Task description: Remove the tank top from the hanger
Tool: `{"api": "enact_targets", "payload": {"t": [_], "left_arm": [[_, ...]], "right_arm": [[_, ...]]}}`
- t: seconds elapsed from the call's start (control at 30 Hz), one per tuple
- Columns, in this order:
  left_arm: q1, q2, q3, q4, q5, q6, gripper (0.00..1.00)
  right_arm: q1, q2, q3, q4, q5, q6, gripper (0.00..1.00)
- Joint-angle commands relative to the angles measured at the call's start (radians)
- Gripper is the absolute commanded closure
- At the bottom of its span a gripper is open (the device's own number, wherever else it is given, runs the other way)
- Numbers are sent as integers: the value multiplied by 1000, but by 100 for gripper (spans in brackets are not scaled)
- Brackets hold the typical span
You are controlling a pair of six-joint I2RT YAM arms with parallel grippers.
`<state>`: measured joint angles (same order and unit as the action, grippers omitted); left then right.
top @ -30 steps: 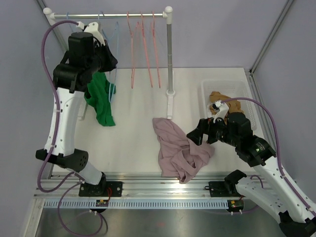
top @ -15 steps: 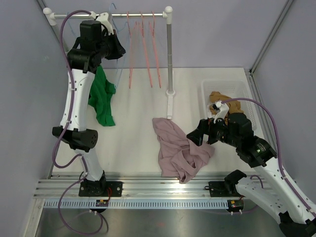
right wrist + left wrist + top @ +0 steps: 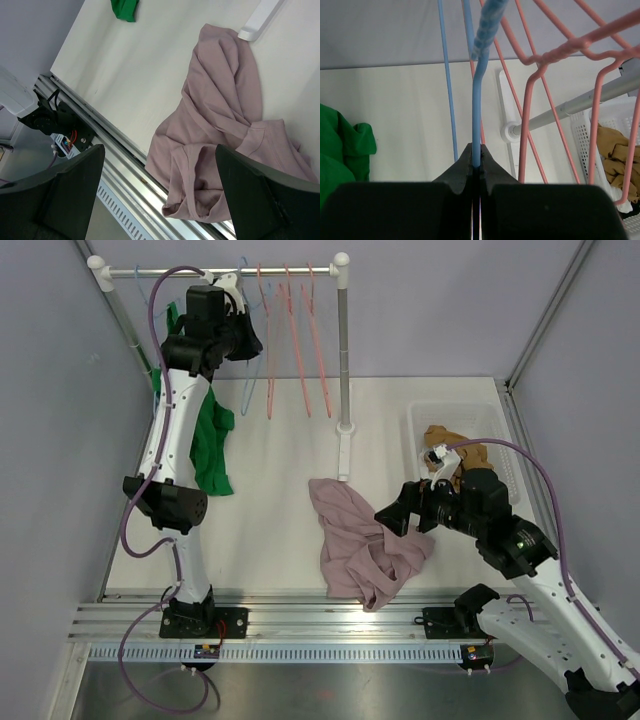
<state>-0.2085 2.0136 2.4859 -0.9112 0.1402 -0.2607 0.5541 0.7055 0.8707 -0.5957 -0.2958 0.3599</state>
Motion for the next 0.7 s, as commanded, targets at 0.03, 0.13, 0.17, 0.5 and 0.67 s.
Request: {"api": "enact_targets", "payload": {"t": [0.03, 0.13, 0.17, 0.5, 0.67], "left_arm": [[0, -56, -7, 63, -8, 11, 90], [-2, -107, -34, 71, -7, 0, 66], [-2, -121, -42, 77, -7, -3, 61], [-2, -377, -145, -28, -210, -18, 1], [-2, -661, -391, -39, -323, -46, 1]], "right_arm": [[-3, 21, -50, 153, -71, 68, 1], [-5, 115, -50, 163, -51, 80, 1], [-3, 142, -47, 155, -42, 80, 0], [213, 414, 25, 70, 320, 93, 1], [268, 604, 45, 37, 403, 100, 1]]}}
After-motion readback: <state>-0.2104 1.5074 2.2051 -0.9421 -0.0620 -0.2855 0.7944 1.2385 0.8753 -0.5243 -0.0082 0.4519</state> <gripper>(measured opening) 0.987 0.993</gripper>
